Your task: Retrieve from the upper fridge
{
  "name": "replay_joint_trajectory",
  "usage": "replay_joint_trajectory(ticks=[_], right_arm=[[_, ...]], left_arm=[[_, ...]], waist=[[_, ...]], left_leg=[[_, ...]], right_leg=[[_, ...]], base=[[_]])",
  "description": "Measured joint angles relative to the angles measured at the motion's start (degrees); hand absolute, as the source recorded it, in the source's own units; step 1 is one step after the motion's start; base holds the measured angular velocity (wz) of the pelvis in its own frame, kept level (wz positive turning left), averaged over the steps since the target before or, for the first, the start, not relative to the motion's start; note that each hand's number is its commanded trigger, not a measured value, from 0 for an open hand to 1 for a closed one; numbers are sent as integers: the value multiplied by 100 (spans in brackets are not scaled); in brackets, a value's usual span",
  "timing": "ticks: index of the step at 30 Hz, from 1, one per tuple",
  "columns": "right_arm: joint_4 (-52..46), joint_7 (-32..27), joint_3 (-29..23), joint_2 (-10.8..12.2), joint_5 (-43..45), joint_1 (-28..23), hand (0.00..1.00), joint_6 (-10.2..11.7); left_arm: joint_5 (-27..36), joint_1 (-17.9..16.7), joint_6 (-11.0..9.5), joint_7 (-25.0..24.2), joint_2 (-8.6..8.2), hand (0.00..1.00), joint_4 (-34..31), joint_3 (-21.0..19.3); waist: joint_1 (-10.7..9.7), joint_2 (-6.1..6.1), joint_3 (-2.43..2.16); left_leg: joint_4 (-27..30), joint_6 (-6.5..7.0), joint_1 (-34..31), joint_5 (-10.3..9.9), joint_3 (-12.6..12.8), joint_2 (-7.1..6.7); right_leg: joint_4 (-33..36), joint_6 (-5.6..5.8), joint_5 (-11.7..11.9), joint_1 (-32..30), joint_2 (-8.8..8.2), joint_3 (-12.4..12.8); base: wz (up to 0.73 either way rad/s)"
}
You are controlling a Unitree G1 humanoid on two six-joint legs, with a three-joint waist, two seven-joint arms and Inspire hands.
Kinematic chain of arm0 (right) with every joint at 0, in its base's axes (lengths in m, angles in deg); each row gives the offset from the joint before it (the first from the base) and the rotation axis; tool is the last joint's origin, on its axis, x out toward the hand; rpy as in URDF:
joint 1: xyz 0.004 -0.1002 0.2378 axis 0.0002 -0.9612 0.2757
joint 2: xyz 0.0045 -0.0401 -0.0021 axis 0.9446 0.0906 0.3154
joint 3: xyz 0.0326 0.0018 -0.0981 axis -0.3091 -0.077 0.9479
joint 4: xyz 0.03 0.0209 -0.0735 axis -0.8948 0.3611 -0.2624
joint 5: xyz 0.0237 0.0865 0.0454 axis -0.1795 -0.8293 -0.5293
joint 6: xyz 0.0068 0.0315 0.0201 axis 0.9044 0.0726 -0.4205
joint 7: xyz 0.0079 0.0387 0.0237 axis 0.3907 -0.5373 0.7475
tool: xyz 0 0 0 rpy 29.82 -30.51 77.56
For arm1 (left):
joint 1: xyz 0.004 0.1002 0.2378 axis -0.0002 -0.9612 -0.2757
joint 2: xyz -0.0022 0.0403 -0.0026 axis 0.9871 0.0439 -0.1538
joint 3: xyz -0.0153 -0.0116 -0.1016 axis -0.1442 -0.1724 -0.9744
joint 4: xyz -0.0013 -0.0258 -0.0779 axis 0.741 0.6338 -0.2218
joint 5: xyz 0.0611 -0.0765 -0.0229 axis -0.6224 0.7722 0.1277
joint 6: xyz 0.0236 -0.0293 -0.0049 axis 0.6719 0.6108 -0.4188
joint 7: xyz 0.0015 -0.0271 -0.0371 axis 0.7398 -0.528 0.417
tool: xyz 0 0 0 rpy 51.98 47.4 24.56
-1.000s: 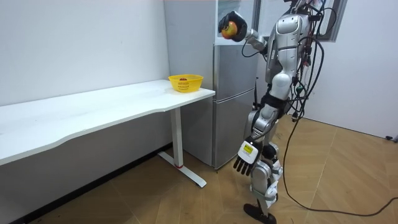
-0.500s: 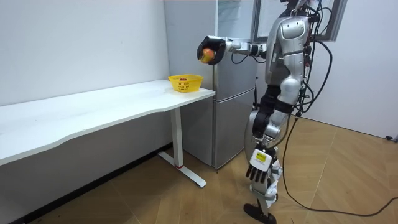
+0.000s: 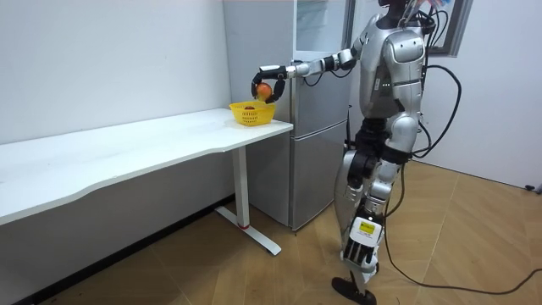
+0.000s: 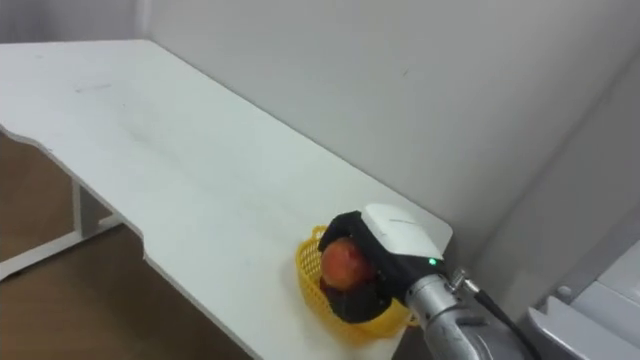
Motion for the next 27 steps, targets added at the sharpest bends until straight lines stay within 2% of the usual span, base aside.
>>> replay_joint_trajectory(ticks=[5,9,14,16,19,21,23,27], right_arm=[[530,-117,89,-31,-273,179,100,-40],[879,-127,260,-30,-448,401,100,-86],[1120,-155,305,-30,-631,424,100,-109],[1200,-226,297,-31,-697,425,0,-117],[1224,-281,286,-47,-719,439,0,-97],[1225,-323,262,-53,-723,480,0,-66],[1222,-323,235,-53,-724,509,0,-46],[1222,-327,224,-53,-715,579,0,-34]], left_arm=[[20,80,8,15,14,0,-21,47],[29,81,126,18,4,0,-143,190],[39,113,153,40,-45,0,-147,272],[38,113,164,53,-61,0,-147,268],[31,108,172,47,-77,0,-149,261],[32,126,171,41,-101,0,-150,256],[33,129,173,42,-100,0,-146,255],[39,111,211,44,-105,0,-143,257]], waist=[[28,-24,5],[37,-61,25],[30,-73,38],[8,-75,41],[-11,-73,41],[-65,-27,71],[-90,-6,79],[-147,52,76]], left_leg=[[76,2,-221,4,24,-14],[96,-4,-313,35,-1,-27],[176,-2,-377,35,-56,-62],[188,8,-403,40,-91,-88],[193,24,-457,49,-90,-102],[255,30,-511,48,-118,-112],[275,30,-547,48,-128,-112],[332,32,-571,47,-133,-114]], right_leg=[[6,7,8,-167,-25,-31],[7,5,10,-240,-37,-11],[8,2,11,-250,-57,17],[8,3,11,-254,-78,20],[8,18,21,-298,-92,21],[7,34,33,-314,-94,11],[8,36,36,-334,-97,15],[7,36,37,-341,-103,-18]], base=[[2],[4],[8],[10],[1],[7],[6],[1]])
